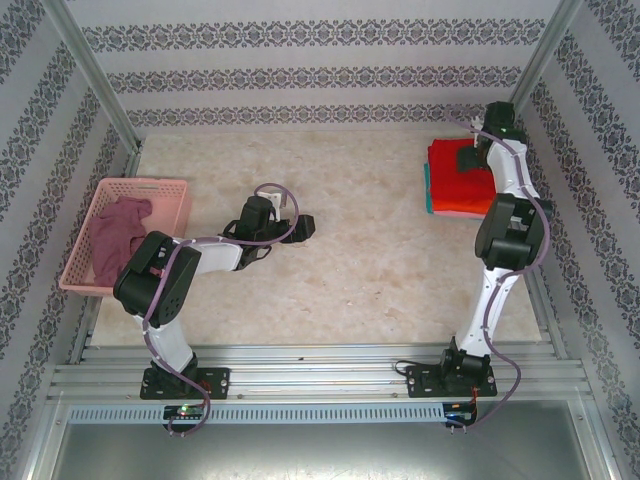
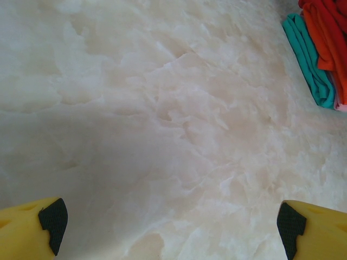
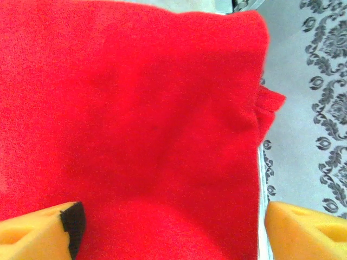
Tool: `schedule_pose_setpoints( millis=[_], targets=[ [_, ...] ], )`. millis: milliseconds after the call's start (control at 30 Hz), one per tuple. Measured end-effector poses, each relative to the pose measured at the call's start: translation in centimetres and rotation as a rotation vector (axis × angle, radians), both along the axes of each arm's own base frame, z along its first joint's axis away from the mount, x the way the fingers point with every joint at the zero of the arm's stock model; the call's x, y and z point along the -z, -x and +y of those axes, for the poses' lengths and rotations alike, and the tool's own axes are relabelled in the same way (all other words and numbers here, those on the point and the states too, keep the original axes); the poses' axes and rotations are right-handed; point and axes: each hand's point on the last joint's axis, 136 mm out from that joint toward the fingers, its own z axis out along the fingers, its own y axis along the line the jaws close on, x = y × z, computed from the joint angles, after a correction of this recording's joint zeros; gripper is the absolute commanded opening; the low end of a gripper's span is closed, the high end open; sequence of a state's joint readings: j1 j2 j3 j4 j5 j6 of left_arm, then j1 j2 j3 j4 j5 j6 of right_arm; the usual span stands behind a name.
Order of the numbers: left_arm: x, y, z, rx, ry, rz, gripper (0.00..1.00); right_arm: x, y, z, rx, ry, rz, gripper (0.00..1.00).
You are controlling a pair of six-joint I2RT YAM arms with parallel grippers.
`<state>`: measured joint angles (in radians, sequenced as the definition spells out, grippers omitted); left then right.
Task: Fold and stack the t-shirts
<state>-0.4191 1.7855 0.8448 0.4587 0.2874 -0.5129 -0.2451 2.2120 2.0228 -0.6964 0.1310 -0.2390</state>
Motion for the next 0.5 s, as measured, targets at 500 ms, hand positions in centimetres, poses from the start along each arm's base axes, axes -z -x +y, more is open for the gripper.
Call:
schedule_pose_setpoints(
  millis=[500],
  targets=[
    [-0.5, -0.2, -0.2, -0.003, 0.026, -0.01, 1.0, -2.0, -1.3, 5.0, 0.047, -0.124, -0.193, 0.98]
  ],
)
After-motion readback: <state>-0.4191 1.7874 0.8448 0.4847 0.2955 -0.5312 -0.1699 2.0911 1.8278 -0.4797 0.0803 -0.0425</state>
